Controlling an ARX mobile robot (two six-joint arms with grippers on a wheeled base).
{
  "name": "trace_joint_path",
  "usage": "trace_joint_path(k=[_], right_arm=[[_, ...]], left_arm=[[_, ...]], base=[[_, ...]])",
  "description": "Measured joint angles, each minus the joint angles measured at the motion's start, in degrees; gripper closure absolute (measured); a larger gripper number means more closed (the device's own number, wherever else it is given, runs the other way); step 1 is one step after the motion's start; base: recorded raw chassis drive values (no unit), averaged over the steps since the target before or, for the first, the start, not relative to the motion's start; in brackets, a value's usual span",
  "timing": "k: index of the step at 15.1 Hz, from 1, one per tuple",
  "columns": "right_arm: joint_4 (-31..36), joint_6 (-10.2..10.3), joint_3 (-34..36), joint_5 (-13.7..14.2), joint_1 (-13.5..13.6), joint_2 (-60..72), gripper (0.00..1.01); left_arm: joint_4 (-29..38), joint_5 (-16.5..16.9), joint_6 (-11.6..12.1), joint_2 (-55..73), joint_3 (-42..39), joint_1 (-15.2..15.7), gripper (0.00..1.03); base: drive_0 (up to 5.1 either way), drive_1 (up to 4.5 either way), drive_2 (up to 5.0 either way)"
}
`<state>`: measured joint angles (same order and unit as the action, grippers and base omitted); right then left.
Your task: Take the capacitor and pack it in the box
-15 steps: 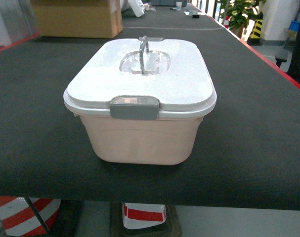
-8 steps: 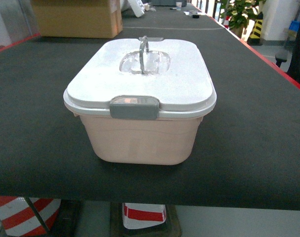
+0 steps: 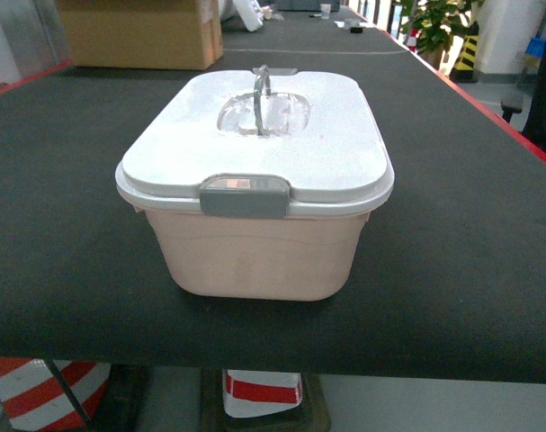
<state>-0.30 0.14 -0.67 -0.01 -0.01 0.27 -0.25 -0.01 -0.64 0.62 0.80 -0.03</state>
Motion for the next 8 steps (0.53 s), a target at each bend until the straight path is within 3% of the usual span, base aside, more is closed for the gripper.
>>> trace_joint_path(k=[8], right_arm=[[0.00,0.02,0.00,0.00,0.00,0.00,0.03]], left_arm=[[0.00,0.00,0.00,0.00,0.00,0.00,0.05]], base=[[0.0,0.00,0.0]])
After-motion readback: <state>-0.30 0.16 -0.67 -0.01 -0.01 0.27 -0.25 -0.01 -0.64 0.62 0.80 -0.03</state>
